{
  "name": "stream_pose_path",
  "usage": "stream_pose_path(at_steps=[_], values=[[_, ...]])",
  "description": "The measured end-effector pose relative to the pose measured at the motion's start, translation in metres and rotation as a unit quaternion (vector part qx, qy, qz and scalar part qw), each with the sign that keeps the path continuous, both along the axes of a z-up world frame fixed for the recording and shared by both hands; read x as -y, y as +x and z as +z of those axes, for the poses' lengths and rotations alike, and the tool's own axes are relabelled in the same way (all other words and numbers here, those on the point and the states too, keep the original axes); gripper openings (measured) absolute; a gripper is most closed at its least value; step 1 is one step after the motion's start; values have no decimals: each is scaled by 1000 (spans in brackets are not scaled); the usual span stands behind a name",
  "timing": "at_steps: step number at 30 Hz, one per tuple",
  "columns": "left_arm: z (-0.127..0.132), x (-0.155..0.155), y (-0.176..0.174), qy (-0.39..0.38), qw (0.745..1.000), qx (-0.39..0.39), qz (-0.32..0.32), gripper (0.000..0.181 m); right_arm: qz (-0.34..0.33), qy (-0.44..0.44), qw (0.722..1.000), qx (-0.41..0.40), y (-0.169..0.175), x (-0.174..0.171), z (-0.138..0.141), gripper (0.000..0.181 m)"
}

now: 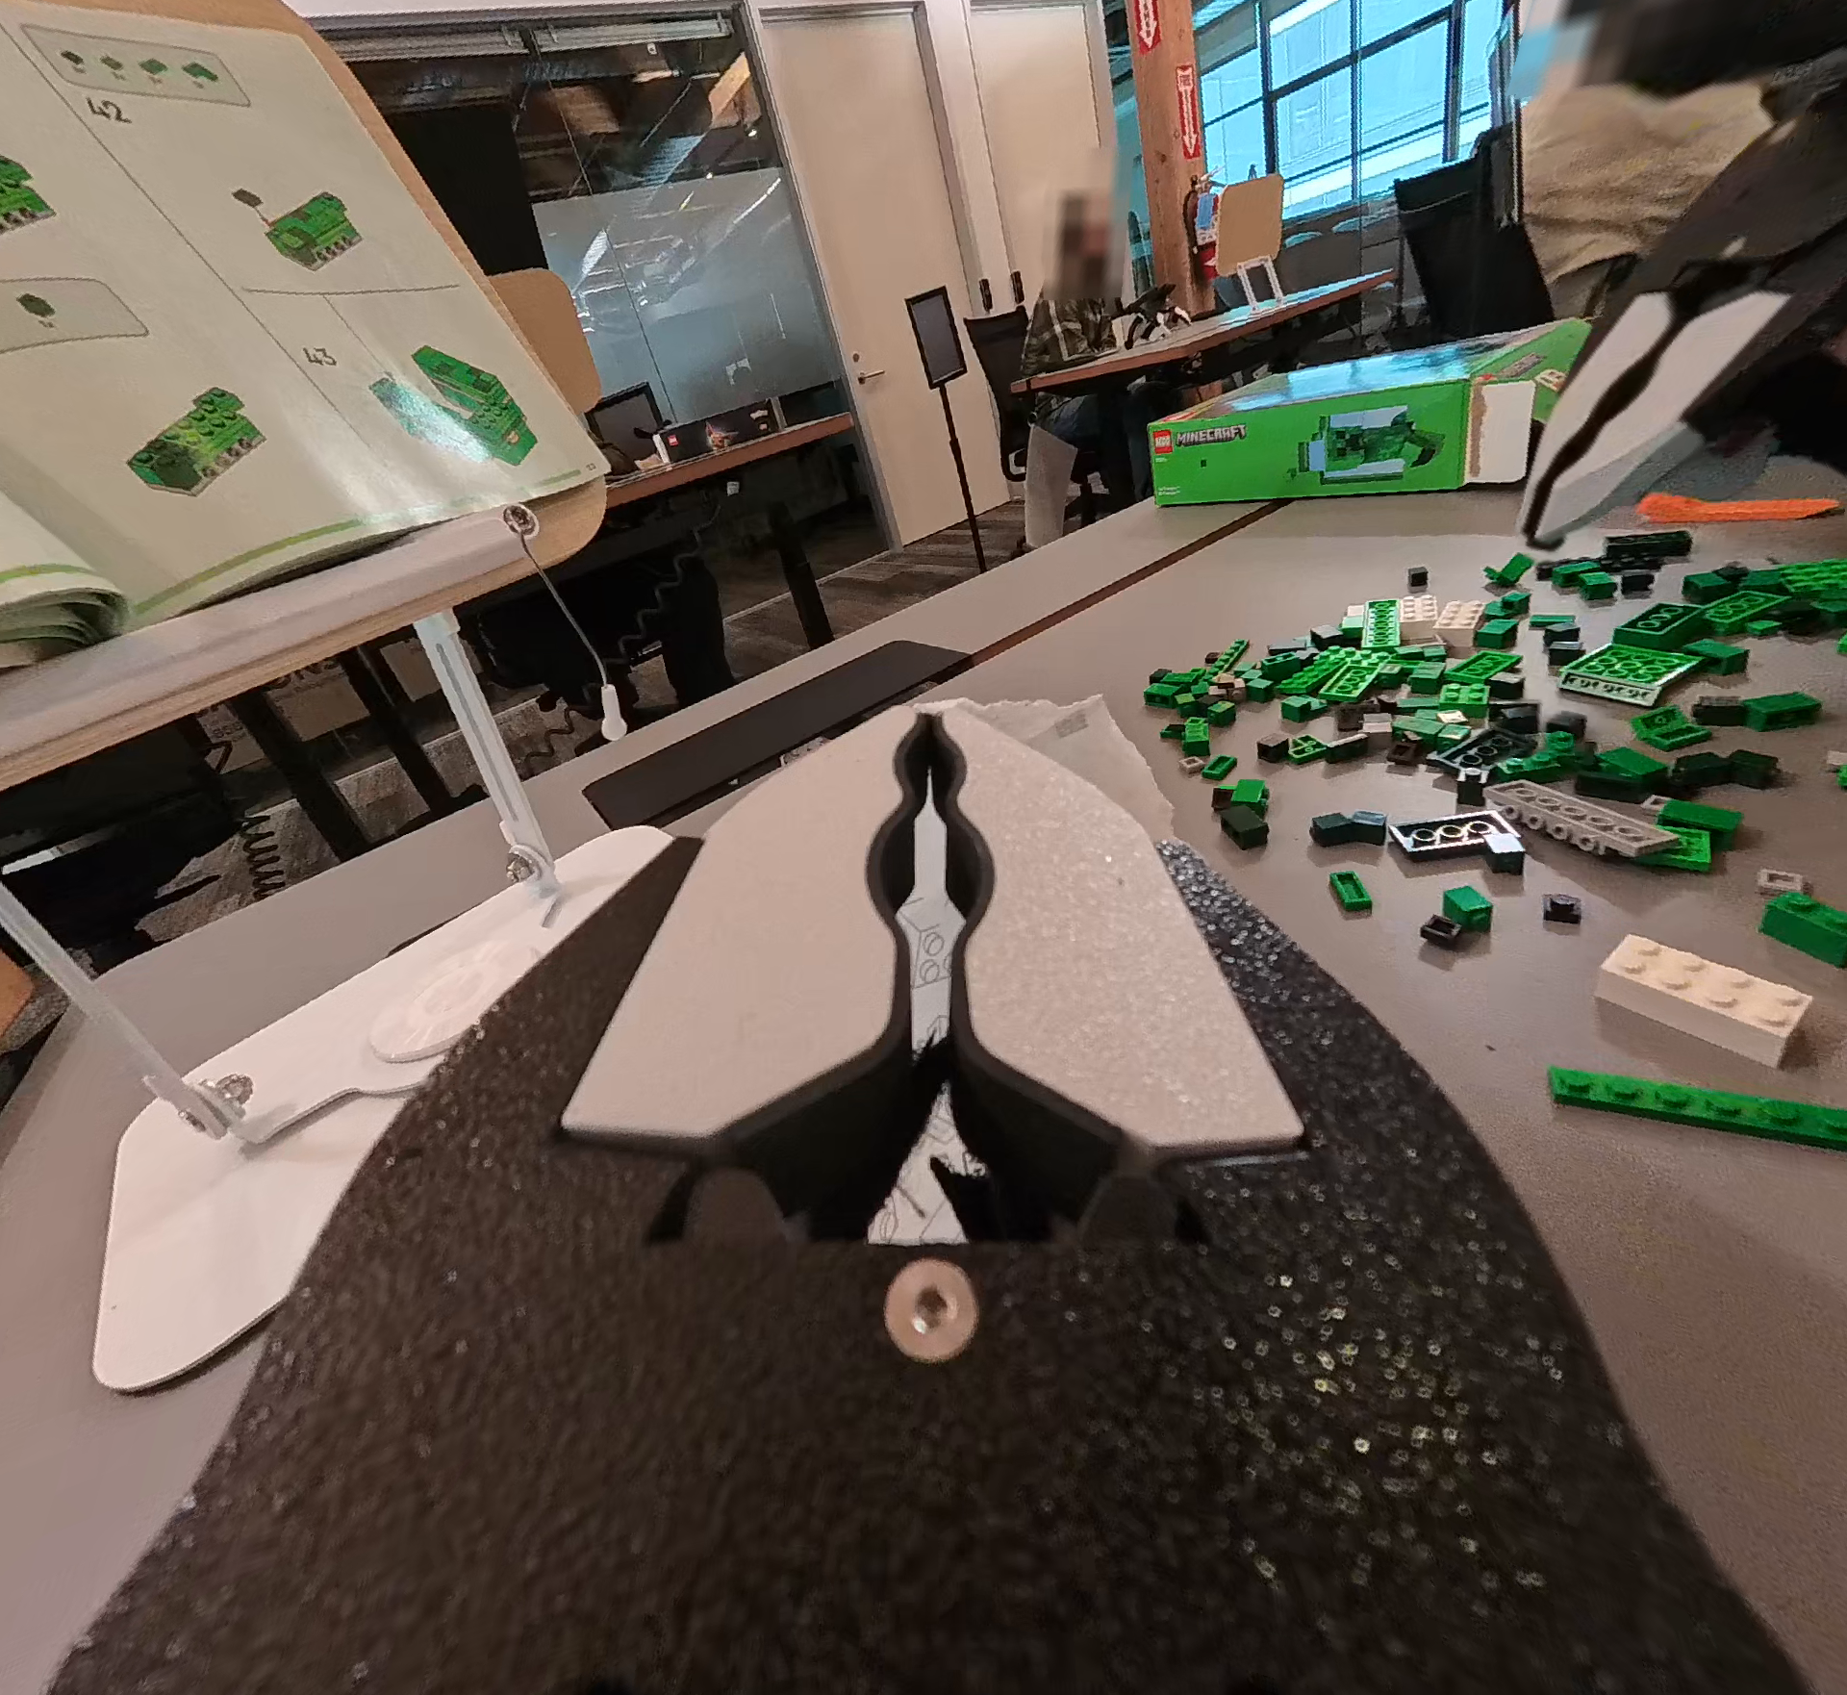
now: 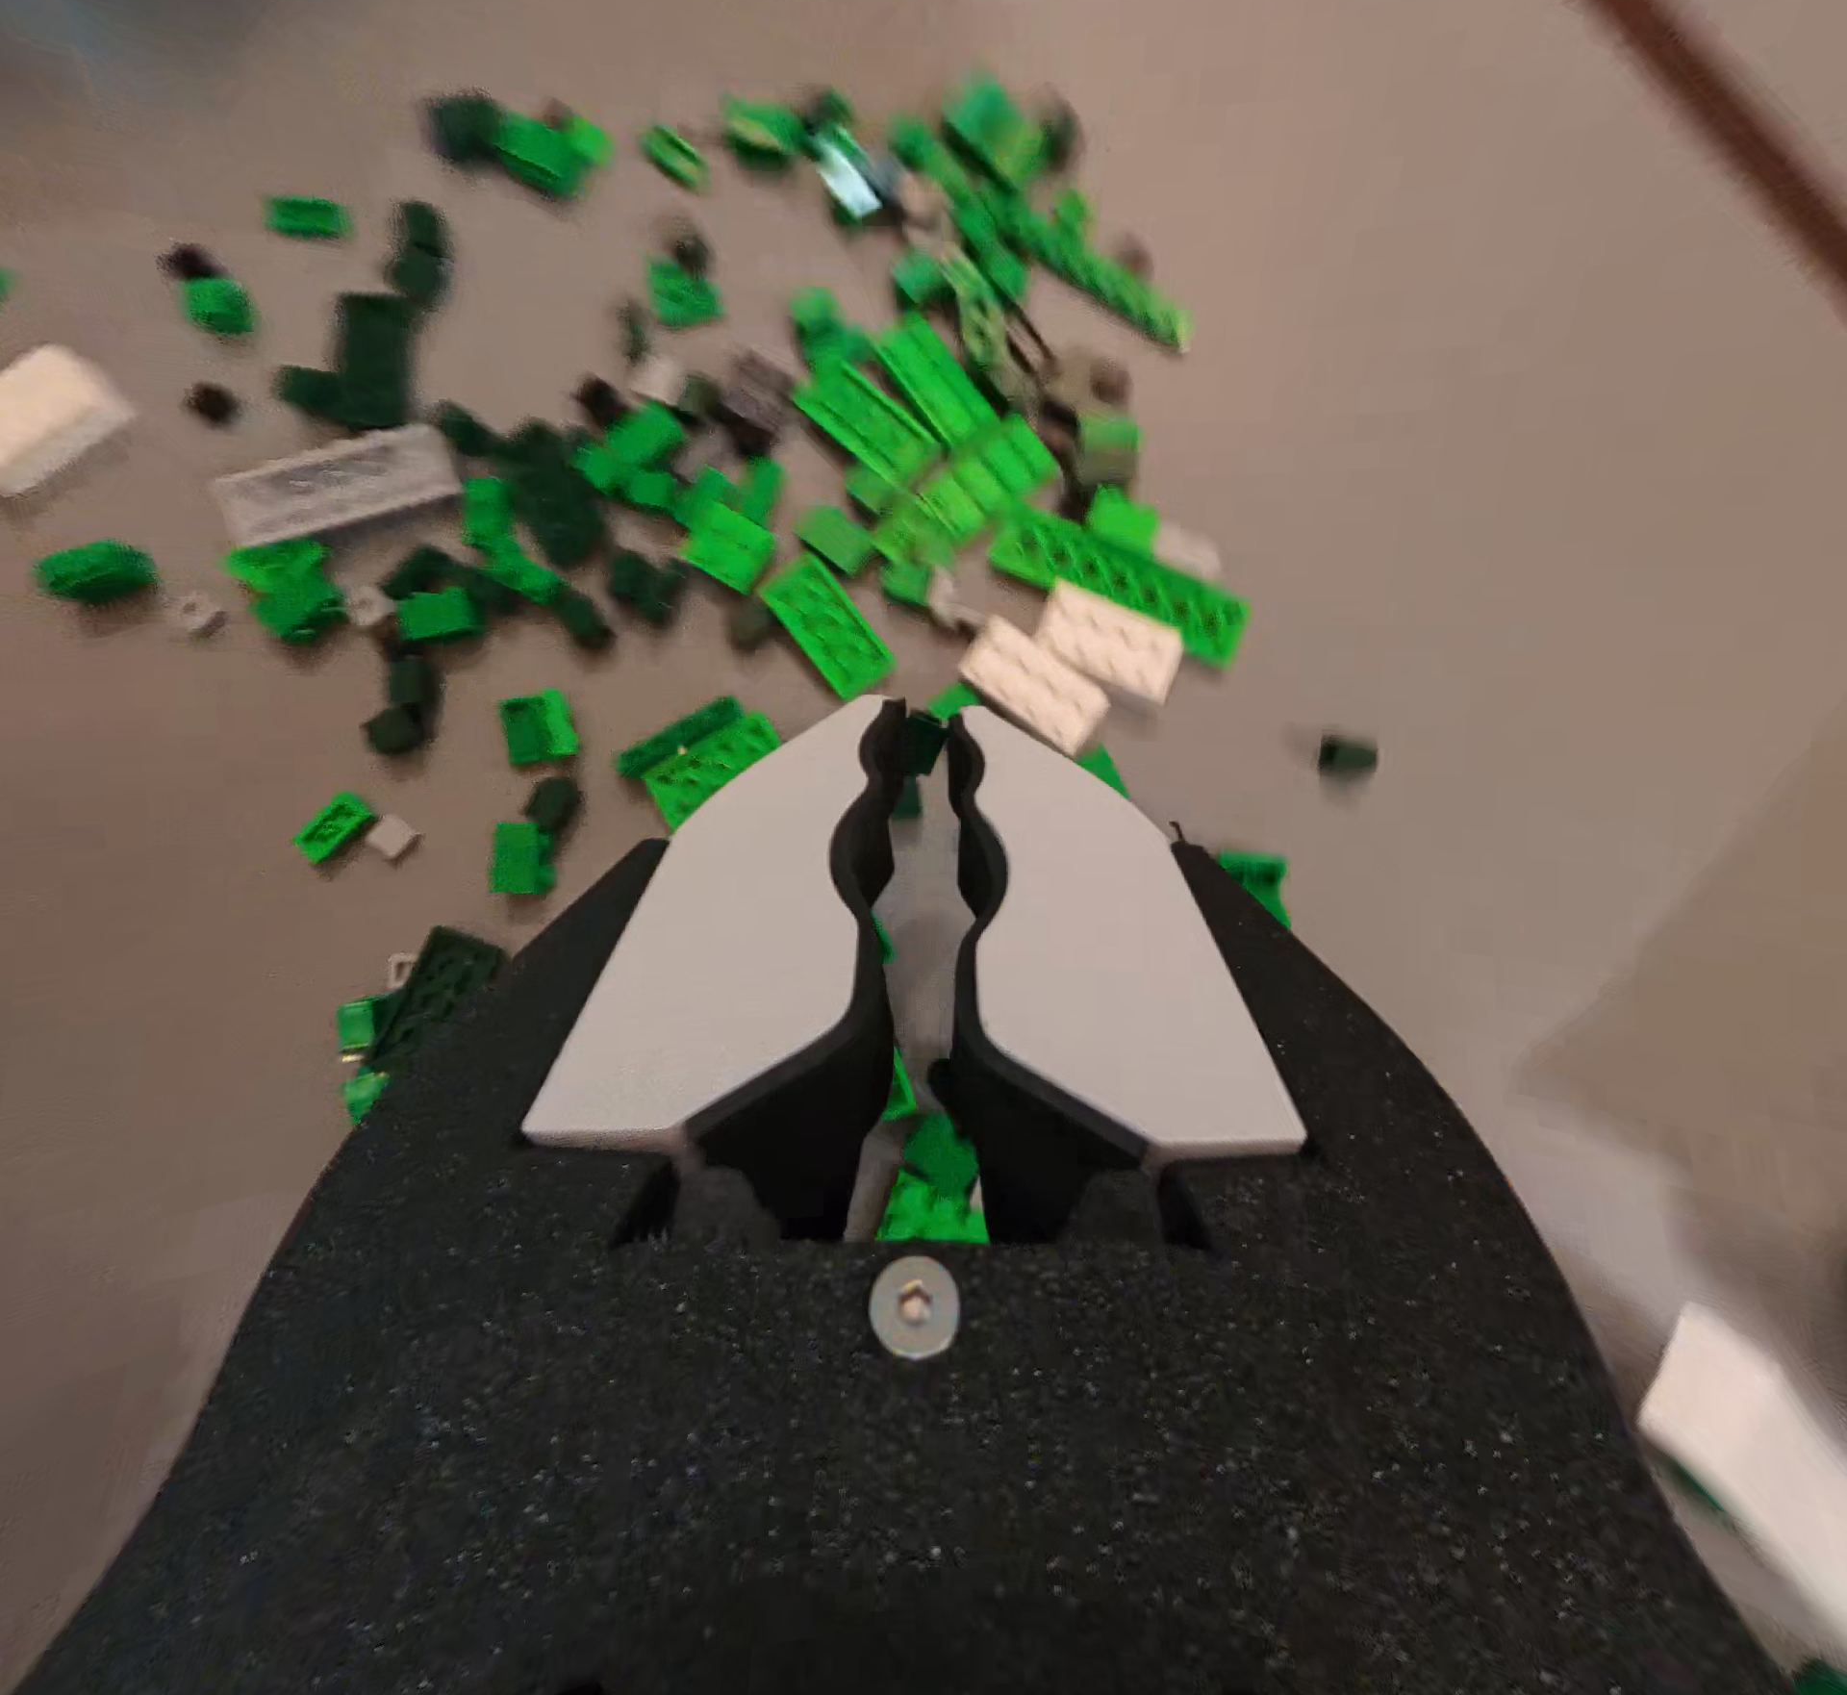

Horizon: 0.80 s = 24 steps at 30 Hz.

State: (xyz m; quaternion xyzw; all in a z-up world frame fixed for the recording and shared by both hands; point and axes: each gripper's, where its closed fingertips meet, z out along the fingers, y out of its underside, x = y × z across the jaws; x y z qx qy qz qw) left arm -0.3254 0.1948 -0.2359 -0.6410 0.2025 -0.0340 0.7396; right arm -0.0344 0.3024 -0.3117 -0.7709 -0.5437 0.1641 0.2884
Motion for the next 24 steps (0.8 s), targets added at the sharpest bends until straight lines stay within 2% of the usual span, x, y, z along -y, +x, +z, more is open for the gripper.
stream_pose_path(at_steps=[4, 7, 9, 11, 13, 14, 18, 24], values=[[-1, -1, 2, -2, 1000, 0, -3, 0, 126, 129, 983, -19, -43, 32, 25, 7], [-1, 0, 3, -5, 1000, 0, -8, 0, 202, 204, 955, -77, -101, 66, 47, 7], [-1, 0, 4, -7, 1000, 4, -12, 0, 268, 293, 913, -94, -142, 91, 56, 7], [-1, 1, 3, -8, 1000, 8, -14, 0, 323, 392, 857, -89, -178, 113, 59, 8], [1, 2, 2, -6, 1000, 11, -14, 0, 358, 468, 805, -73, -208, 126, 57, 7], [1, 2, 2, -5, 1000, 15, -16, 0, 366, 487, 790, -65, -220, 128, 54, 7], [3, 3, 2, -4, 1000, 20, -19, 0, 374, 481, 790, -73, -249, 126, 43, 8], [2, 3, 5, -5, 999, 19, -25, 0, 367, 456, 805, -100, -262, 122, 43, 8]])
